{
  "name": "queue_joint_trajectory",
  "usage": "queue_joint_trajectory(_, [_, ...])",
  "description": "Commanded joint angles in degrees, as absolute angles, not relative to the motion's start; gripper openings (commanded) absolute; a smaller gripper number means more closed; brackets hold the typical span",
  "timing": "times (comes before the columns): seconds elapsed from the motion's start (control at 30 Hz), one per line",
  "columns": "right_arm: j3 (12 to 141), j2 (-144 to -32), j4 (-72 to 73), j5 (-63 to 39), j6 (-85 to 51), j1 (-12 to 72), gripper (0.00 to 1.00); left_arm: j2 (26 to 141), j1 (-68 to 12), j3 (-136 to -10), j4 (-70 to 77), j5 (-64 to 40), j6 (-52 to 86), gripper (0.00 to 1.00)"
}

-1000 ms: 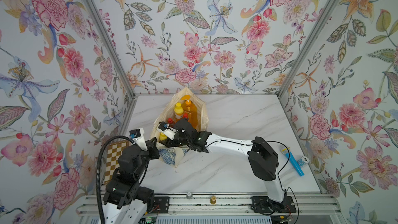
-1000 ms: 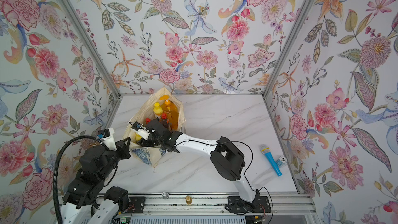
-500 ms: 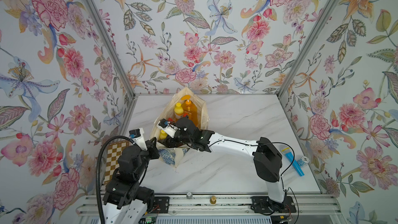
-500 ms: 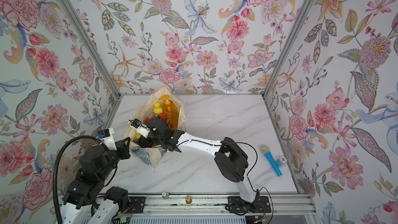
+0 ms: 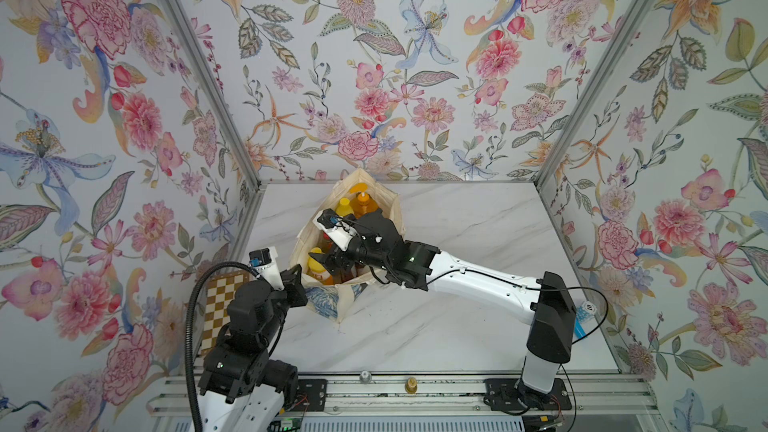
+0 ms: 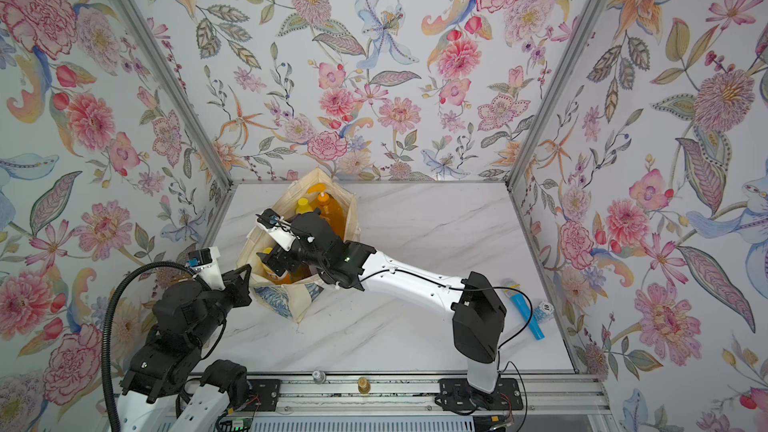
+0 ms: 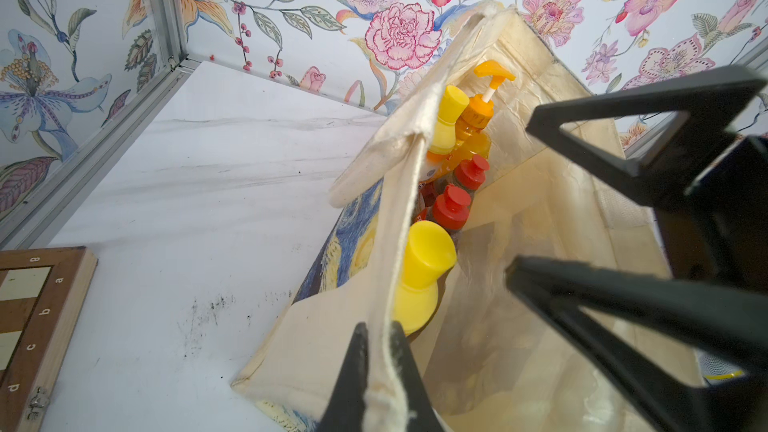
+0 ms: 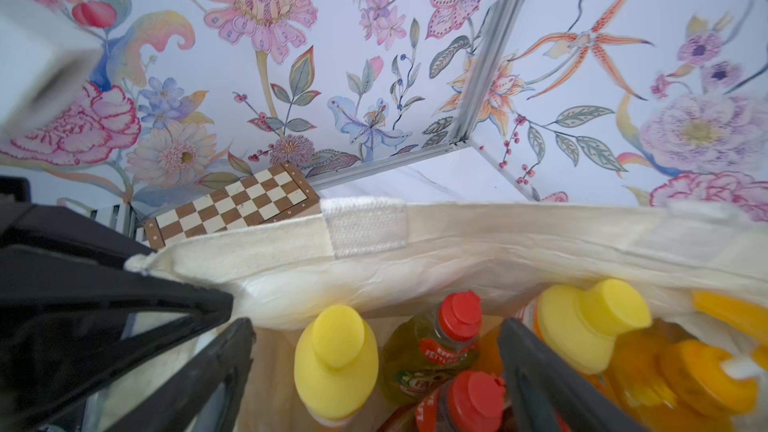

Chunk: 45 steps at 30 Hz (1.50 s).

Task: Pack dish soap into the shopping bag
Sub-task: Place the bottle of dish soap in the shopping bag, then reset both arms

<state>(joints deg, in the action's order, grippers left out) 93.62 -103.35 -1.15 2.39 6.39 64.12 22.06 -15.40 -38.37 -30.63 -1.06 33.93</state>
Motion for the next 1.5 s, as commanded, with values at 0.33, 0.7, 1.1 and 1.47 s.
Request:
queue_joint_trajectory(0.33, [97.0, -91.6, -17.4, 21.7, 0.8, 63.1, 0.99, 22.7, -15.6, -42.9, -22.8, 0.0, 32.5, 0.42])
queue_joint_trajectory(0.7, [90.9, -80.5, -21.4, 29.0, -2.0, 61.0, 0.99, 27.1, -15.6, -48.4, -22.5, 3.7, 27.0, 0.68])
queue_joint_trajectory(1.1, [79.9, -67.2, -25.2, 29.7, -8.0, 53.5, 0.99, 39.4, -15.5, -62.5, -20.1, 12.1, 15.8, 0.99])
queue_joint_trajectory(1.47, [68.4, -56.1, -30.1, 26.0, -13.4, 43.2, 0.99, 51.1, -9.4, -67.9, -15.9, 16.5, 12.1, 1.00])
